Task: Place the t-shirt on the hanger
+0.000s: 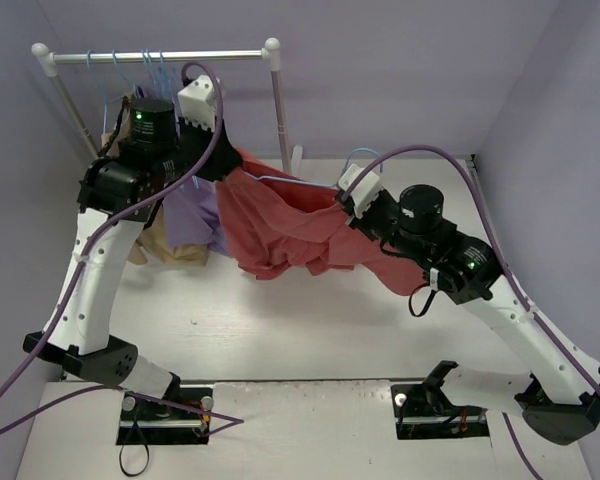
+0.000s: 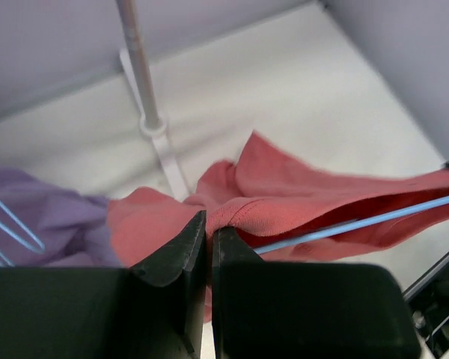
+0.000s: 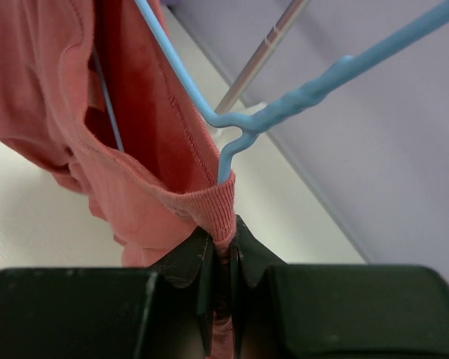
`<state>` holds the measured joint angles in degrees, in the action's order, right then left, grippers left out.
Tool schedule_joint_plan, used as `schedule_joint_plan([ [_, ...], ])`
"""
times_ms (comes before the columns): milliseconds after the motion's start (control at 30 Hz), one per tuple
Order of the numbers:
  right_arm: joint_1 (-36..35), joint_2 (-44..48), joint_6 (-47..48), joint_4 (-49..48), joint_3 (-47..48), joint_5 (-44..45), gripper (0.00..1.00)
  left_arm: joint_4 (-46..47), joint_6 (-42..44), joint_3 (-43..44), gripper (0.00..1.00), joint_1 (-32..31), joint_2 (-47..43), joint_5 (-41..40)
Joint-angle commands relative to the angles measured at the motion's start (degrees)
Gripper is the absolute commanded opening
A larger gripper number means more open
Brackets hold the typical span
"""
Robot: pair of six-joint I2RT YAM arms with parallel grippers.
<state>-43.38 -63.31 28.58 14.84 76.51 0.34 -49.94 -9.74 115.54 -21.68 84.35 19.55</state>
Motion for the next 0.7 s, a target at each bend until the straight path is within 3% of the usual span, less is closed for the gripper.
schedule_joint_plan([
  [0, -0.13, 1.52, 0.22, -4.82, 3.35, -3.08, 0.00, 3.01, -3.25, 9.78, 0.00, -3.10, -0.77, -1.24],
  [167, -0.13, 0.91, -1.09, -5.46, 1.53, -4.04, 0.00, 3.18, -5.51, 9.78, 0.00, -9.24, -0.77, -9.36],
  [300, -0.13, 1.60, -1.95, -6.75, -0.03, -3.77, 0.00, 3.36, -8.00, 3.76, 0.00, -10.84, -0.60, -15.75],
  [467, -0.04, 3.34, -2.10, -7.72, -1.85, -3.04, 0.00, 7.40, -9.49, -3.77, 0.00, -10.69, -1.80, -18.96],
  [667, -0.08, 3.23, -3.63, -9.10, -4.28, -2.81, 0.00, 11.35, -12.41, -2.42, 0.00, -10.71, 0.40, -17.38],
])
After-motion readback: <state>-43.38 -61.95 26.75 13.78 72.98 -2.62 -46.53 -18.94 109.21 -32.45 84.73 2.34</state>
